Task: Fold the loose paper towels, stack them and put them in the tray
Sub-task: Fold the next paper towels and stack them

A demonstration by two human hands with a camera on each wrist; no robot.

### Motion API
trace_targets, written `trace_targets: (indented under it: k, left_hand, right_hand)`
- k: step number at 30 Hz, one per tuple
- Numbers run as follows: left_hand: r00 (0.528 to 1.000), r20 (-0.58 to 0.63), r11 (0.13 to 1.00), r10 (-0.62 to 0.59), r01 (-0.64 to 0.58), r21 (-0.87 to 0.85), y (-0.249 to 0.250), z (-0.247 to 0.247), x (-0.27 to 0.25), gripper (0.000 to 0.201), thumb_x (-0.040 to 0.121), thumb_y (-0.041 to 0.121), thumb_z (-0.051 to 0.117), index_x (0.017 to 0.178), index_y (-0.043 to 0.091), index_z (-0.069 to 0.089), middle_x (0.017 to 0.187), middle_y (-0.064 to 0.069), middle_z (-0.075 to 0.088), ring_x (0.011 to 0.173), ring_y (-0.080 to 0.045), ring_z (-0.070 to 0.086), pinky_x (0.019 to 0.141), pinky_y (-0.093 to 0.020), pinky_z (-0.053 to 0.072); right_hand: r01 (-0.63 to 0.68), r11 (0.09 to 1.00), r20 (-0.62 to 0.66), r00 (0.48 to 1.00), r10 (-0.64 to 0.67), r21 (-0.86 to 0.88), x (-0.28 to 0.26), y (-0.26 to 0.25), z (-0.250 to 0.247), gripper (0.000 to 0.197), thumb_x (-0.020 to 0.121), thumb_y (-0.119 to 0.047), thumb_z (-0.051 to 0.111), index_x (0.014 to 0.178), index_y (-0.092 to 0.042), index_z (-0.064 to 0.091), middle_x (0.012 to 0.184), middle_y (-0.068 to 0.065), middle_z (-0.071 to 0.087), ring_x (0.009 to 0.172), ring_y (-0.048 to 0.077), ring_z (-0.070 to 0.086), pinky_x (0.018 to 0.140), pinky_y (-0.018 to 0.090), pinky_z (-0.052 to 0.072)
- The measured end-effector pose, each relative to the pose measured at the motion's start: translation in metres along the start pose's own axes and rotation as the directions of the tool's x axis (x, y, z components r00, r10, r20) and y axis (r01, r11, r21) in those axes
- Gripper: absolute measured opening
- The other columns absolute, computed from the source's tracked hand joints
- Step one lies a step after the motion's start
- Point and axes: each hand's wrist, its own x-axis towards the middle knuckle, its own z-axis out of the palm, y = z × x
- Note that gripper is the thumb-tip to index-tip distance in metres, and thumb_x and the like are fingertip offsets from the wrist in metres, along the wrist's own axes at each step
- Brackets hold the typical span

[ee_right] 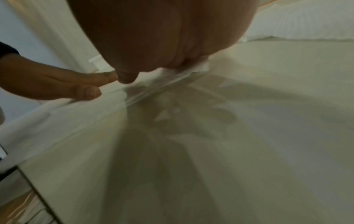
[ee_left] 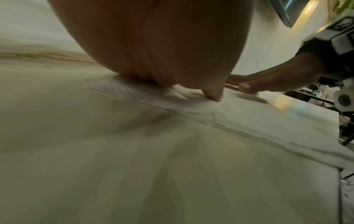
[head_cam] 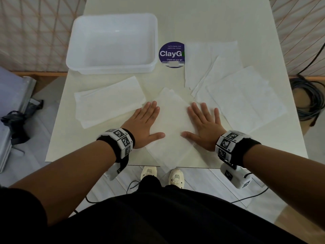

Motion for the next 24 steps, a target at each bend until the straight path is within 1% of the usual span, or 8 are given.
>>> trace_targets:
  k: [2, 4, 7, 13, 16, 18, 21, 24]
  left_hand:
    - [1.0, -0.009, 1.0, -0.003, 0.003, 0.007, 0.001, 0.001, 0.001, 0.097, 0.079, 0.079, 0.006, 0.146, 0.015, -0.025, 0.15, 0.0, -0.036, 0.142, -0.016, -0.028, 0.119, -0.037, -0.009]
    - [1.0, -0.014, 0.999, -0.016, 0.016, 0.036, 0.003, 0.0, 0.002, 0.1, 0.075, 0.079, -0.001, 0.146, 0.013, -0.024, 0.153, -0.004, -0.033, 0.143, -0.018, -0.026, 0.119, -0.037, -0.01]
    - [0.999, -0.042, 0.994, -0.027, 0.031, 0.106, 0.008, -0.007, 0.0, 0.099, 0.08, 0.078, 0.005, 0.148, 0.012, -0.02, 0.158, -0.007, -0.023, 0.145, -0.022, -0.023, 0.117, -0.038, -0.015]
    - [0.992, -0.122, 0.998, -0.029, 0.035, 0.046, 0.017, -0.023, 0.001, 0.102, 0.084, 0.069, 0.041, 0.151, 0.014, -0.012, 0.161, -0.006, -0.003, 0.147, -0.025, -0.015, 0.118, -0.043, -0.012]
    - [0.98, -0.199, 0.993, -0.007, -0.018, -0.121, 0.021, -0.027, 0.005, 0.098, 0.084, 0.061, 0.051, 0.153, 0.015, 0.0, 0.161, -0.003, 0.004, 0.147, -0.02, -0.012, 0.119, -0.04, -0.011]
    - [0.948, -0.319, 0.957, 0.005, -0.097, -0.275, 0.029, -0.031, 0.01, 0.082, 0.089, 0.052, 0.052, 0.152, 0.016, 0.014, 0.16, -0.002, 0.015, 0.148, -0.017, -0.003, 0.119, -0.036, -0.008]
    - [0.911, -0.405, 0.87, -0.073, -0.14, -0.472, 0.04, -0.044, 0.016, 0.052, 0.097, 0.04, 0.048, 0.143, 0.017, 0.038, 0.147, -0.001, 0.042, 0.14, -0.022, 0.029, 0.115, -0.028, 0.011]
    - [0.837, -0.527, 0.872, -0.146, -0.143, -0.469, 0.04, -0.053, 0.018, 0.034, 0.096, 0.036, 0.053, 0.121, 0.014, 0.057, 0.114, -0.004, 0.063, 0.105, -0.026, 0.055, 0.089, -0.033, 0.038]
  right_hand:
    - [-0.019, 0.999, -0.1, 0.995, 0.021, 0.028, 0.003, -0.002, -0.009, 0.086, 0.084, -0.074, 0.009, 0.151, -0.023, 0.002, 0.16, -0.006, 0.006, 0.147, 0.02, 0.0, 0.114, 0.047, -0.017]
    - [-0.045, 0.998, -0.198, 0.979, 0.051, 0.035, 0.01, -0.003, -0.023, 0.068, 0.093, -0.062, 0.019, 0.147, -0.022, 0.023, 0.15, -0.002, 0.034, 0.14, 0.022, 0.026, 0.115, 0.046, -0.008]
    - [-0.094, 0.996, -0.239, 0.967, 0.09, -0.006, 0.025, -0.004, -0.037, 0.049, 0.094, -0.041, 0.044, 0.138, -0.022, 0.038, 0.133, 0.0, 0.05, 0.125, 0.023, 0.043, 0.114, 0.044, 0.006]
    - [-0.14, 0.99, -0.207, 0.968, 0.144, 0.035, 0.039, -0.008, -0.055, 0.028, 0.084, -0.033, 0.058, 0.11, -0.024, 0.061, 0.111, 0.0, 0.057, 0.11, 0.024, 0.048, 0.104, 0.04, 0.024]
    - [-0.107, 0.976, -0.198, 0.969, 0.145, 0.19, 0.038, -0.009, -0.063, 0.018, 0.084, -0.026, 0.059, 0.1, -0.02, 0.064, 0.107, 0.002, 0.057, 0.099, 0.022, 0.052, 0.089, 0.035, 0.038]
    - [-0.073, 0.941, -0.168, 0.976, 0.135, 0.331, 0.036, -0.01, -0.071, 0.011, 0.084, -0.023, 0.059, 0.094, -0.019, 0.062, 0.1, -0.001, 0.058, 0.091, 0.018, 0.054, 0.08, 0.03, 0.042]
    - [0.003, 0.9, -0.18, 0.98, 0.084, 0.436, 0.03, -0.015, -0.086, 0.006, 0.084, -0.022, 0.06, 0.089, -0.018, 0.06, 0.09, -0.007, 0.06, 0.082, 0.014, 0.053, 0.067, 0.02, 0.037]
    - [0.033, 0.871, -0.202, 0.976, 0.076, 0.489, 0.028, -0.019, -0.099, 0.01, 0.083, -0.02, 0.061, 0.092, -0.024, 0.057, 0.084, -0.012, 0.057, 0.075, 0.004, 0.052, 0.062, 0.012, 0.036]
